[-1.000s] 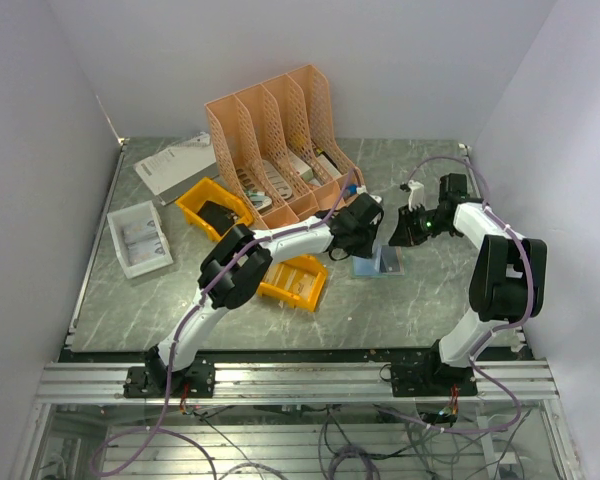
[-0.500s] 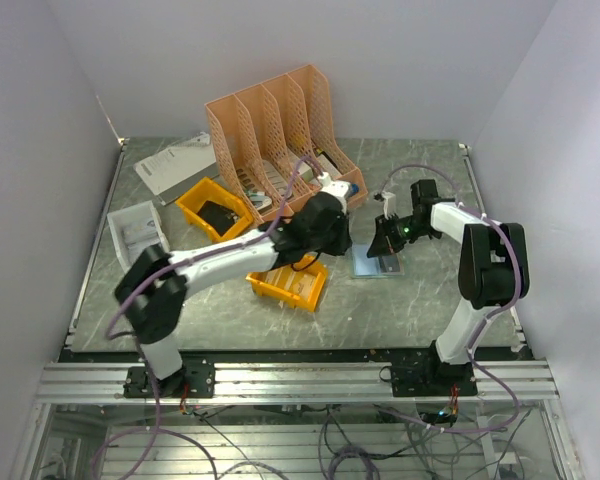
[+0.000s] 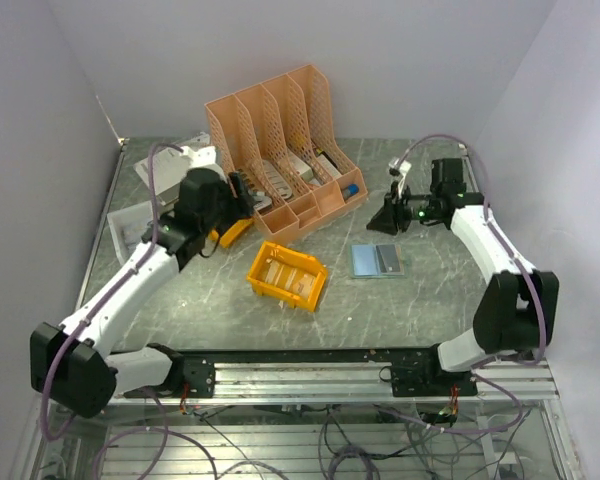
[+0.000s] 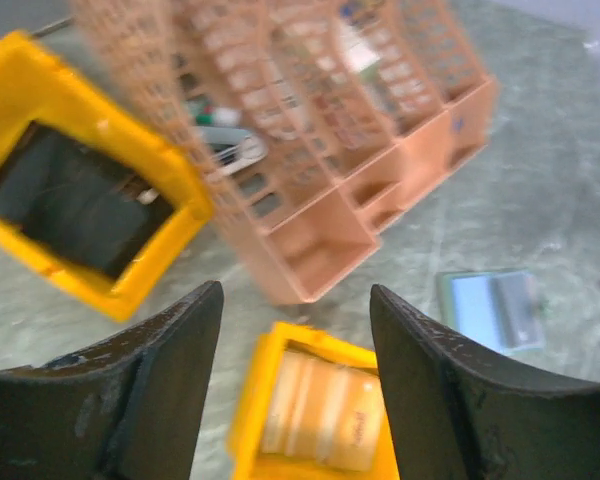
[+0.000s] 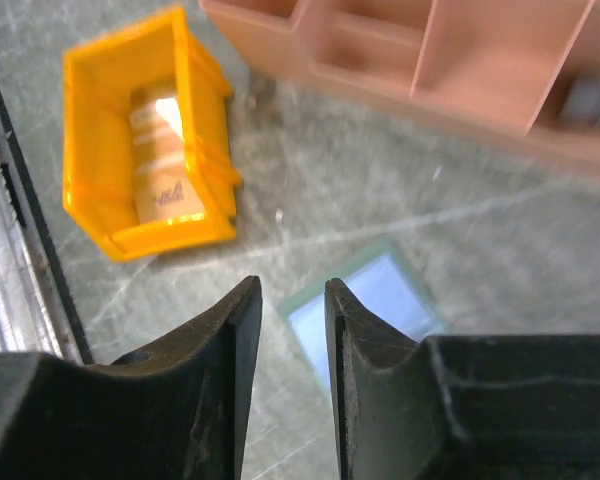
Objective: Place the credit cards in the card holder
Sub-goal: Turn over the card slot in the card holder, then move the storage box to the center of the board.
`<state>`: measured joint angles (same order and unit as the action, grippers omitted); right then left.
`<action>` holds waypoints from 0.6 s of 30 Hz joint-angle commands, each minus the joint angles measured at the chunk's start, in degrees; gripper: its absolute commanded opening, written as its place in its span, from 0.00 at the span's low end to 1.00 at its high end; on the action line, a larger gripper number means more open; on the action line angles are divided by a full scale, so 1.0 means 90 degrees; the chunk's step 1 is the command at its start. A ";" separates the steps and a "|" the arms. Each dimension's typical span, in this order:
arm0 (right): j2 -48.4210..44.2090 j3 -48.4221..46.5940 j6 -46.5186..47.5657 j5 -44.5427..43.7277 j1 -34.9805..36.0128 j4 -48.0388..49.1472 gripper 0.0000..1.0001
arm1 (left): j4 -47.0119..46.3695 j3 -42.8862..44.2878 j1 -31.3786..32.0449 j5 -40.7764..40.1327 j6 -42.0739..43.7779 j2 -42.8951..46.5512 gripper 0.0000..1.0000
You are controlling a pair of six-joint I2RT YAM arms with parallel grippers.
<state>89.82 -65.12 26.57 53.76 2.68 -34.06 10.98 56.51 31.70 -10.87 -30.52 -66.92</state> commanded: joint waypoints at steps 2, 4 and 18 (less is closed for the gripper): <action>-0.0567 -0.0520 0.0381 0.0640 0.0189 0.0291 0.35 | 0.1946 0.0969 -0.1715 0.1586 0.0667 -0.0612 0.65; -0.0468 -0.0505 0.0308 0.1055 0.0238 0.0274 0.35 | 0.2144 0.1029 -0.2485 0.1627 0.0923 -0.0755 0.58; -0.0370 0.0171 0.0725 0.1468 0.0192 0.0269 0.33 | 0.2161 0.0212 -0.5145 0.0784 0.1804 -0.1707 0.07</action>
<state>86.30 -63.72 31.75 64.82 4.60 -31.33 28.64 60.40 -12.71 -1.10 -17.67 -78.13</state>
